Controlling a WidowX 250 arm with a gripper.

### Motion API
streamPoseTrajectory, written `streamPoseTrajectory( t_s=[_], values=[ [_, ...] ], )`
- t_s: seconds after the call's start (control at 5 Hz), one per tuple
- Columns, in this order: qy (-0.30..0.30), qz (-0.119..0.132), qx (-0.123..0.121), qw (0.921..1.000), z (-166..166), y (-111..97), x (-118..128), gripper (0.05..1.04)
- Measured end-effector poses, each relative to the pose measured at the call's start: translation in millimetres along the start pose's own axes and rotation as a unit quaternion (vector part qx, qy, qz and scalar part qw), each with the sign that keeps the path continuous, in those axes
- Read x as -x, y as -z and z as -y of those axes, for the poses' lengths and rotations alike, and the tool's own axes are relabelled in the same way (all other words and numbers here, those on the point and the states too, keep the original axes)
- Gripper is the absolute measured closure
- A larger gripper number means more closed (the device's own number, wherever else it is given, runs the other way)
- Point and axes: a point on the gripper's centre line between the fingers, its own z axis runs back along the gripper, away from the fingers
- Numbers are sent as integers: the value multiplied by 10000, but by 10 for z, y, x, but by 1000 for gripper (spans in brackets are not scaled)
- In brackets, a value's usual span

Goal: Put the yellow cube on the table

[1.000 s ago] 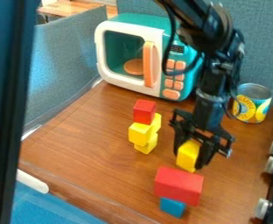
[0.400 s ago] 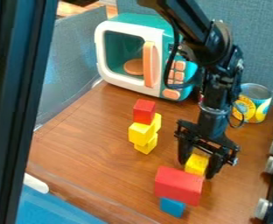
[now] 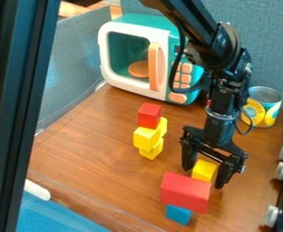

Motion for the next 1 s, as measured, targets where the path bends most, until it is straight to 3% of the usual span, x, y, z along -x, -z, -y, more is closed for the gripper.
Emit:
streamPoseTrajectory(
  t_s=[0.2, 0.4, 0.6, 1.0],
  values=[
    [-290, 70, -308, 9991, -46, 23, 86, 83],
    [-366, 439, -366, 9977, -143, -576, 276, 83],
    [-453, 300, -237, 9982, -192, -836, 324, 83],
    [-311, 238, -132, 9991, -166, -911, 366, 83]
  ],
)
